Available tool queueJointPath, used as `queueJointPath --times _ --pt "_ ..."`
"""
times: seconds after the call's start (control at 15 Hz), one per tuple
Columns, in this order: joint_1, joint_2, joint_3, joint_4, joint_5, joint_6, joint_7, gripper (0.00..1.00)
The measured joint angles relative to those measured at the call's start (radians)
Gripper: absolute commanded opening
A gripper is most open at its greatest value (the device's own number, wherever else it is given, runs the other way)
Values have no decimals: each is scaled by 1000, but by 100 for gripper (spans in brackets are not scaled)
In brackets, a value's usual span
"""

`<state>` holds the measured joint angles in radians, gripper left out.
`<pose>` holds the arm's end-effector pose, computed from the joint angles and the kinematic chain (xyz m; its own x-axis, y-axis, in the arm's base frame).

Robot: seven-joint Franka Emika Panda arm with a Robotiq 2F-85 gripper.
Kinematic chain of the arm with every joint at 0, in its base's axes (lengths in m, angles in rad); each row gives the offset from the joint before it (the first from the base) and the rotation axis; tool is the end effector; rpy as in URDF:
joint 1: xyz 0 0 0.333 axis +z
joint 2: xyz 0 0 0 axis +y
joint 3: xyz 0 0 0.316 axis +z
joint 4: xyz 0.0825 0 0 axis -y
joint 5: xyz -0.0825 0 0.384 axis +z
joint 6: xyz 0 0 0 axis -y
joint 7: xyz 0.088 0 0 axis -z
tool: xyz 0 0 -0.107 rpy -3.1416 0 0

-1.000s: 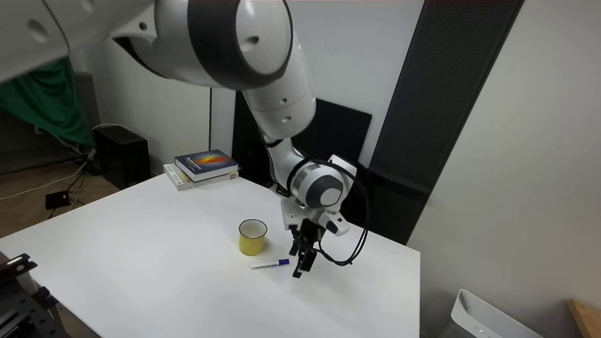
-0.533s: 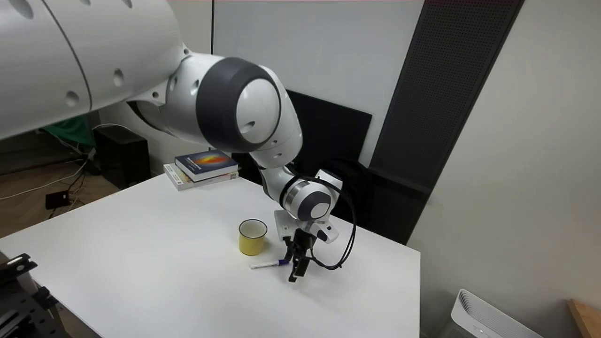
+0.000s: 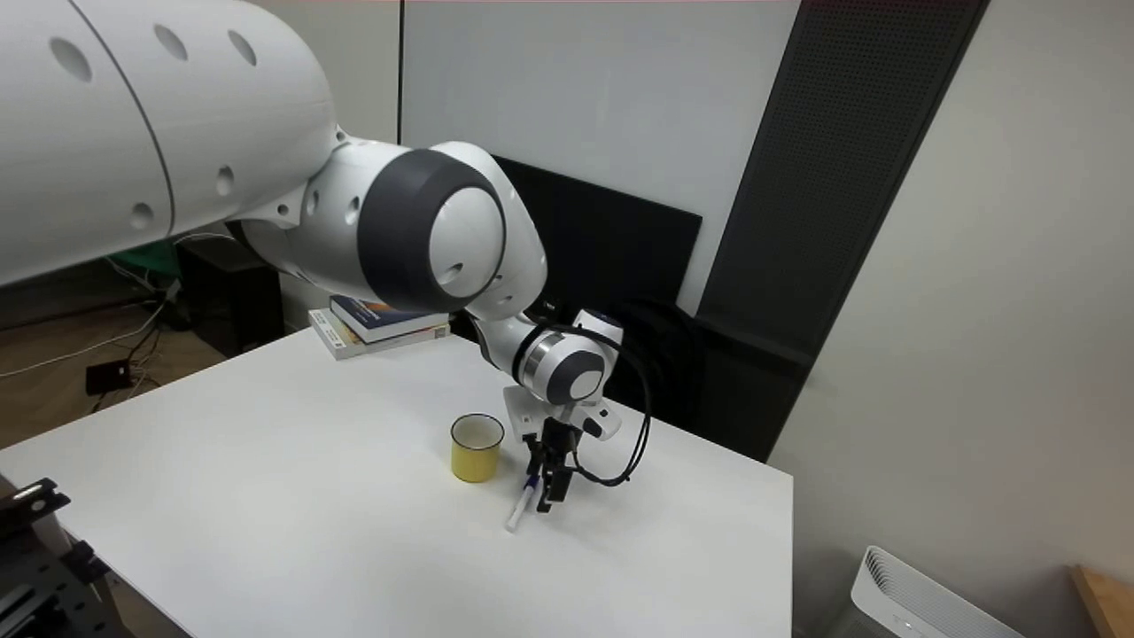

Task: Pick the marker and put it in the cup

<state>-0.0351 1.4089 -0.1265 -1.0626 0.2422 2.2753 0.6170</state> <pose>0.6913 -0.0826 -0.0656 0.6387 -0.7513 -0.1662 -0.7499 -0.6562 0.0846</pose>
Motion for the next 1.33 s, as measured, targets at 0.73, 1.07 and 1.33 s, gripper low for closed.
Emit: queueJointPath --times 0.73,1.07,1.33 --pt "-28 40 20 114 -47 -202 -164 100" --pt "-30 55 20 155 -121 -222 -272 100" --pt "-30 55 43 152 -150 -189 -406 100"
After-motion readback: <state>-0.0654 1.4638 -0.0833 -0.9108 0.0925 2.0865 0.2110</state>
